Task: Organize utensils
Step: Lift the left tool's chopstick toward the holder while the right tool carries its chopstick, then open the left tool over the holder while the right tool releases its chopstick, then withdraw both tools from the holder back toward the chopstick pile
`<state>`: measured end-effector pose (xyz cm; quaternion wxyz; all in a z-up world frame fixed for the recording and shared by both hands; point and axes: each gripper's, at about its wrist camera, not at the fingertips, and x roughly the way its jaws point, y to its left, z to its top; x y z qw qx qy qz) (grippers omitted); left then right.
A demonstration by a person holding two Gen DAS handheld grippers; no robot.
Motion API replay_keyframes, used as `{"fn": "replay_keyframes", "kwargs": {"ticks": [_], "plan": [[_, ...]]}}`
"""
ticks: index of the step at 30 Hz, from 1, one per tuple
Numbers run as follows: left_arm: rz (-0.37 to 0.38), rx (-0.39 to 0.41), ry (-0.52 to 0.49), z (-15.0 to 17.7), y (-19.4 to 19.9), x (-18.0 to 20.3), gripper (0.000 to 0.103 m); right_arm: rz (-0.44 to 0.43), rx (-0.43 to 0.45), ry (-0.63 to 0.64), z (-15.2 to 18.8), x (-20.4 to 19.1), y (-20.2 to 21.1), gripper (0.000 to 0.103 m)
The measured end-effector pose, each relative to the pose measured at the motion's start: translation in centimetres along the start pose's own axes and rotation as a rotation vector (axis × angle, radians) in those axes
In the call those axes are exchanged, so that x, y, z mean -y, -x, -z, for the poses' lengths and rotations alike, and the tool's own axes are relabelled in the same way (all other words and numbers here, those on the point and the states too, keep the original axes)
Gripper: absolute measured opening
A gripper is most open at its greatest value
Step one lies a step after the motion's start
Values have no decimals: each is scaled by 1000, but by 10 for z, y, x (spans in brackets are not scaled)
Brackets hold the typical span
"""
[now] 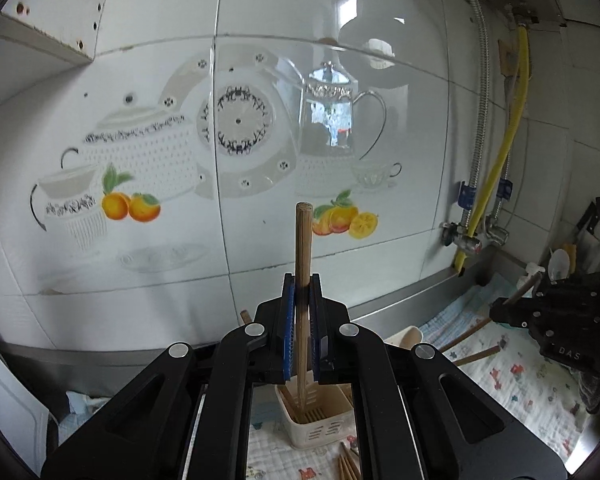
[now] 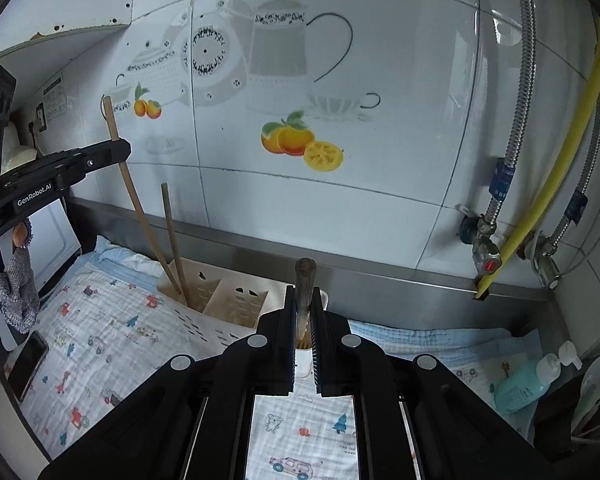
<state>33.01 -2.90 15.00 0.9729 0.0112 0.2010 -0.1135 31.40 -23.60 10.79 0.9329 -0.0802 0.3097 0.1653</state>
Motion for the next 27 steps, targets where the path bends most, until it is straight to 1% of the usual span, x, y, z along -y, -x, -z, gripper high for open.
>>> {"fn": "replay_keyframes", "kwargs": {"ticks": [2, 6, 10, 12, 13, 14, 15, 16, 17, 21, 23, 24, 26, 27], "plan": [[4, -27, 9, 7, -9, -4, 5, -3, -18, -1, 3, 0, -8, 6], [2, -57, 24, 17, -18, -9, 7, -14, -35, -22, 9, 3, -18, 6], [3, -58, 26, 21, -17, -11, 8, -20, -31, -36, 11, 6, -20, 7], [11, -56, 31, 21, -14, -12, 9, -22, -19, -39, 10, 6, -17, 8], [13, -53, 34, 20, -12, -12, 11, -18, -10, -40, 10, 7, -14, 13], [6, -50, 33, 20, -9, -12, 17, -14, -3, -43, 10, 7, -11, 18], [4, -46, 30, 20, -7, -11, 20, -14, 5, -44, 10, 7, -7, 18], [6, -43, 28, 21, -3, -10, 21, -11, 13, -45, 9, 7, -3, 19], [5, -41, 26, 22, 2, -10, 24, -5, 24, -47, 10, 7, 2, 23], [-2, -32, 9, 32, 22, -7, 38, 10, 66, -45, 16, 4, 26, 27], [2, -37, 8, 39, 33, -6, 40, 16, 85, -40, 24, 0, 37, 35], [5, -40, 10, 44, 39, -6, 47, 21, 95, -38, 29, -2, 43, 37], [4, -47, 6, 55, 49, -3, 56, 33, 109, -25, 41, -9, 53, 44], [5, -52, 0, 61, 55, -2, 57, 39, 116, -22, 47, -13, 57, 45]]}}
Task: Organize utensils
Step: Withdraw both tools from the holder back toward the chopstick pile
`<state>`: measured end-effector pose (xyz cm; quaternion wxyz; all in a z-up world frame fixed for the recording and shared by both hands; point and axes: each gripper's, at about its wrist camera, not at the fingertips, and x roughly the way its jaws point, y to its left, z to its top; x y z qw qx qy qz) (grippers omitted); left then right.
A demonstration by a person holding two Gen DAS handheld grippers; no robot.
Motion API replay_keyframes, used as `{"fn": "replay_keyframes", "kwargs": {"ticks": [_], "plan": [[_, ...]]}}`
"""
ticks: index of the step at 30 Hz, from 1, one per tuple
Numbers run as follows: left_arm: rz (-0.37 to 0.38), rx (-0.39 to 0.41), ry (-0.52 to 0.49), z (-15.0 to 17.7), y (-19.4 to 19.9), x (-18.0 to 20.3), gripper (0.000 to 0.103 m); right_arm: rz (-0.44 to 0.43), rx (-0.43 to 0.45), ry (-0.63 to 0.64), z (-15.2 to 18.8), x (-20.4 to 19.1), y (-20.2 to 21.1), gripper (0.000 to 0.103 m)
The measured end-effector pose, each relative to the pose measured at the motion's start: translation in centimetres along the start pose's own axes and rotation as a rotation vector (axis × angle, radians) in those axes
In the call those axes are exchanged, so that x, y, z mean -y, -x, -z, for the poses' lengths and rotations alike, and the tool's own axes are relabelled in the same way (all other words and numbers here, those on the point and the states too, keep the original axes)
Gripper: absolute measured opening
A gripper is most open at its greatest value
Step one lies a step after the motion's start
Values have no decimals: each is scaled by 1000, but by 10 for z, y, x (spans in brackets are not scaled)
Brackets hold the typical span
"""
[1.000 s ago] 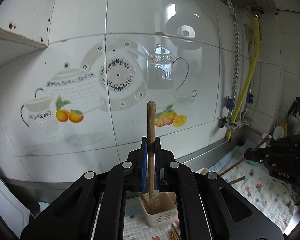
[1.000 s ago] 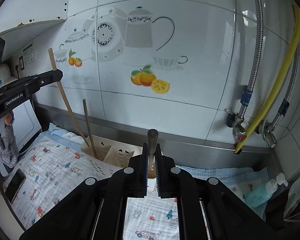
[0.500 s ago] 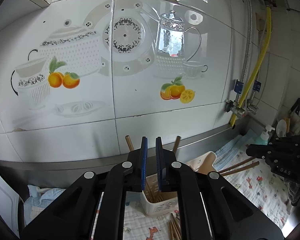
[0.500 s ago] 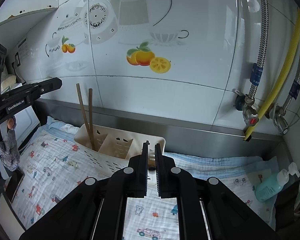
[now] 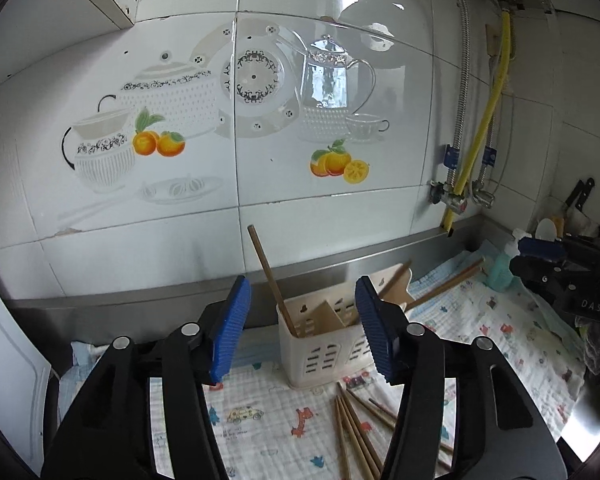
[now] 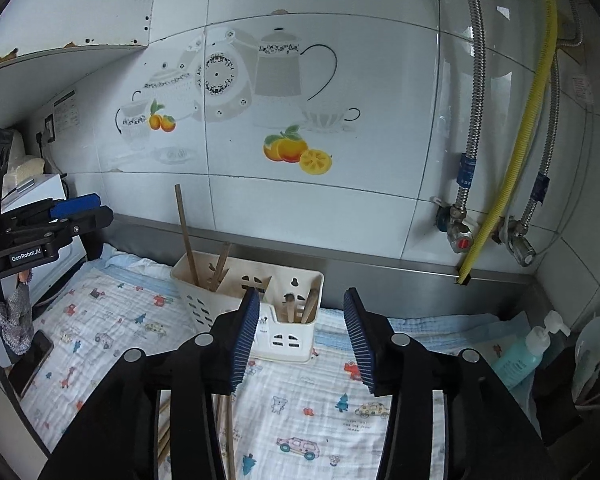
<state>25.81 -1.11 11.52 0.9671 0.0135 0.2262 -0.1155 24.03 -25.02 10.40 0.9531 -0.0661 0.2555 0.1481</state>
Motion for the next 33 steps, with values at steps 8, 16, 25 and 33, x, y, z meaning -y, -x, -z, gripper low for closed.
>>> {"fn": "replay_keyframes", "kwargs": {"ticks": [8, 16, 25, 33], "plan": [[-6, -66, -28, 61, 27, 11, 74, -20, 11, -32, 62, -19, 26, 62], [-32, -130, -35, 123, 36, 16, 81, -38, -37, -73, 120, -31, 30, 64], [-49, -200, -6, 165, 38, 14, 86, -26, -79, -81, 160, -46, 25, 64], [-67, -233, 28, 182, 38, 10, 86, -28, -107, -91, 176, -50, 20, 64]]}}
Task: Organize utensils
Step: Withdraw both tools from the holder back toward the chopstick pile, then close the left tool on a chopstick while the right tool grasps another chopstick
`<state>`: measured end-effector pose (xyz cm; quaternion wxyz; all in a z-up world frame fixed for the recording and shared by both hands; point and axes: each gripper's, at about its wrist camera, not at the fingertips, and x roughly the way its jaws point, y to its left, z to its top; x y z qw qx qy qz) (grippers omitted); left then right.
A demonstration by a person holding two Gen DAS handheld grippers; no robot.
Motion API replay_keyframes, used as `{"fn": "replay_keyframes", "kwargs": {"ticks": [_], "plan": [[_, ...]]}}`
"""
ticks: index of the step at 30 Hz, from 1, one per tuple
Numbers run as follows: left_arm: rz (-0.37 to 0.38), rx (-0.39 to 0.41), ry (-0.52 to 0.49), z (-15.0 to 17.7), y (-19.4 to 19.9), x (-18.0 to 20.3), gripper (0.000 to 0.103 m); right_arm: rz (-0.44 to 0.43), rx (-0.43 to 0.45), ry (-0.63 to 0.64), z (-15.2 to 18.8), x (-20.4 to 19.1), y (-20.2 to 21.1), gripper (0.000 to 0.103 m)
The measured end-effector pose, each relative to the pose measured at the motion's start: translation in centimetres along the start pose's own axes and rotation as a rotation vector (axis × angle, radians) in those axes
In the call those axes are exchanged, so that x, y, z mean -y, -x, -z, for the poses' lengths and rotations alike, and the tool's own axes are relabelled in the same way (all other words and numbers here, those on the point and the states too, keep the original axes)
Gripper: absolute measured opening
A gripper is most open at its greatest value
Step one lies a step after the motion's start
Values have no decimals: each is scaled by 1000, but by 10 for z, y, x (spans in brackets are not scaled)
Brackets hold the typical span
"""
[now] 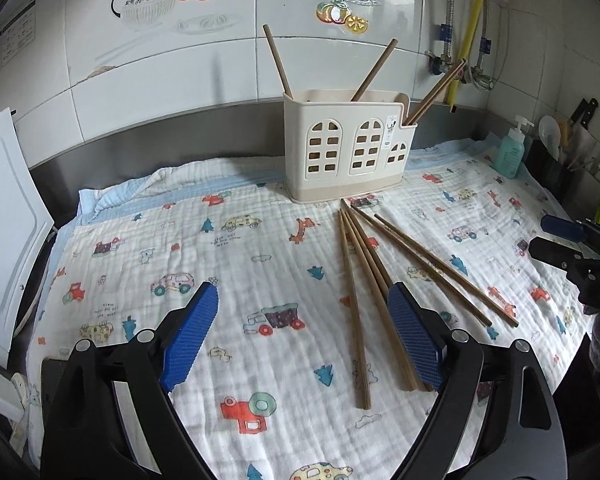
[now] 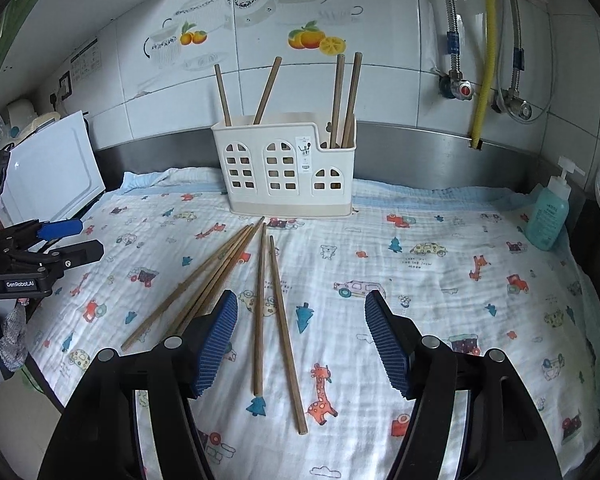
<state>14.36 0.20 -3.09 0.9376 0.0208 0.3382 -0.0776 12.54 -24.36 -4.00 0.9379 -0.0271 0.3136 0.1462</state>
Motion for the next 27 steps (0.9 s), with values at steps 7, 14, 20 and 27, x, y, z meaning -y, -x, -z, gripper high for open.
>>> {"fn": "replay_keyframes", "kwargs": {"ticks": [7, 14, 20, 27], "plan": [[0, -44, 11, 15, -7, 2, 86, -6, -37, -1, 11, 1, -8, 64], [3, -81, -4, 23, -16, 8, 86, -23, -82, -1, 21, 3, -19, 50], [8, -99, -6, 23, -22, 9, 86, -46, -115, 7, 25, 1, -31, 41], [21, -122, -12, 27, -29, 12, 86, -77, -154, 27, 28, -4, -48, 30]]}}
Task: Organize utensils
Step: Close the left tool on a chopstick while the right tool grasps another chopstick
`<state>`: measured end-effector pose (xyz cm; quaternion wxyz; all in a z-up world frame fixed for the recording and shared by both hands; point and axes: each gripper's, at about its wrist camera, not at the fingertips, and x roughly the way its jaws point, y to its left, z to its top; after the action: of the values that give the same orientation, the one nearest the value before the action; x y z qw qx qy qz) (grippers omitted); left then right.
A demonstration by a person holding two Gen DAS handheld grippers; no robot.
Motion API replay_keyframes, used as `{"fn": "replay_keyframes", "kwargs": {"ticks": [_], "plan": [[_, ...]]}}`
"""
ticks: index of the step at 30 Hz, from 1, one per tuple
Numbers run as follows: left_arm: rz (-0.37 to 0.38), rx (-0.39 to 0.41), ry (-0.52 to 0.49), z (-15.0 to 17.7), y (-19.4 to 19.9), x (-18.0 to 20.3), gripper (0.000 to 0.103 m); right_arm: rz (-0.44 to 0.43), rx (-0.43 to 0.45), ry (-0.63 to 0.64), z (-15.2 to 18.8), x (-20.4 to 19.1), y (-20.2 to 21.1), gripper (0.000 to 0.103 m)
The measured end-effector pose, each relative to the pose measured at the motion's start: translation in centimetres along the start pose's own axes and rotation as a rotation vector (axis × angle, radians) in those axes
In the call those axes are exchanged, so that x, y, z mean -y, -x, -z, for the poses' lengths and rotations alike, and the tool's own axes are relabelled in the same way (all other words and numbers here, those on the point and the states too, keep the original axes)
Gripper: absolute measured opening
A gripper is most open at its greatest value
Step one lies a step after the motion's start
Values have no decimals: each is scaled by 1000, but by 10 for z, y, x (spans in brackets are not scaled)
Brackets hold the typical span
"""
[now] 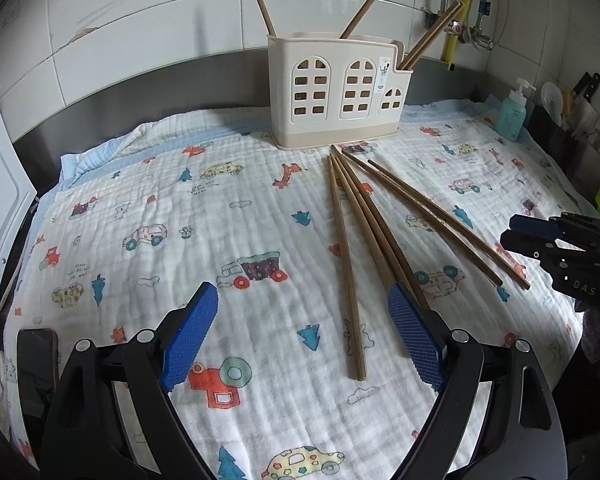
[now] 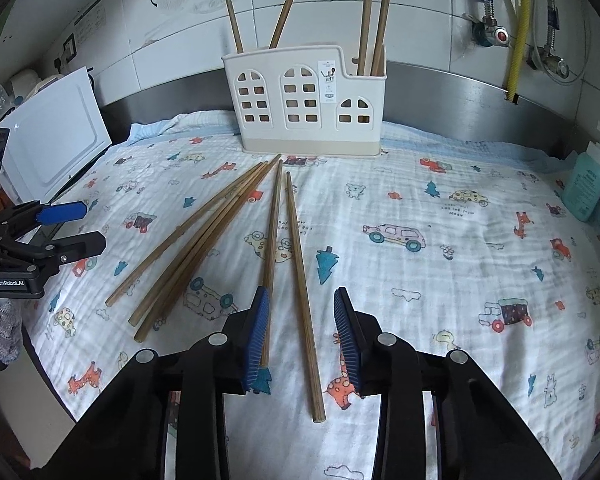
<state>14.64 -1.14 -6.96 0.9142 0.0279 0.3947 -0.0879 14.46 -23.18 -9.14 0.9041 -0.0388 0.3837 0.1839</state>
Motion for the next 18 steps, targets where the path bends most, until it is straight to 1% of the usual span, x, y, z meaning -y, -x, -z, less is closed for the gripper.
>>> {"fn": "replay_keyframes", "kwargs": {"ticks": [2, 7, 10, 15, 16, 17, 18], "plan": [[3, -2, -1, 1, -1, 0, 86, -8, -12, 6, 1, -1, -5, 25], [21, -2, -2, 1, -3, 2, 86, -11, -36, 21, 0, -2, -15, 18], [35, -11, -2, 1, -5, 4, 85, -13, -53, 25, 1, -1, -21, 12], [35, -19, -21, 1, -11, 9, 84, -7, -63, 29, 3, -1, -26, 10], [32, -21, -28, 1, -12, 10, 81, -6, -64, 27, 2, 0, -26, 10], [33, -27, -32, 0, -14, 11, 71, -5, -66, 26, 2, 1, -26, 9], [41, -38, -35, 0, -16, 13, 66, -1, -68, 26, 2, 1, -27, 8]]}}
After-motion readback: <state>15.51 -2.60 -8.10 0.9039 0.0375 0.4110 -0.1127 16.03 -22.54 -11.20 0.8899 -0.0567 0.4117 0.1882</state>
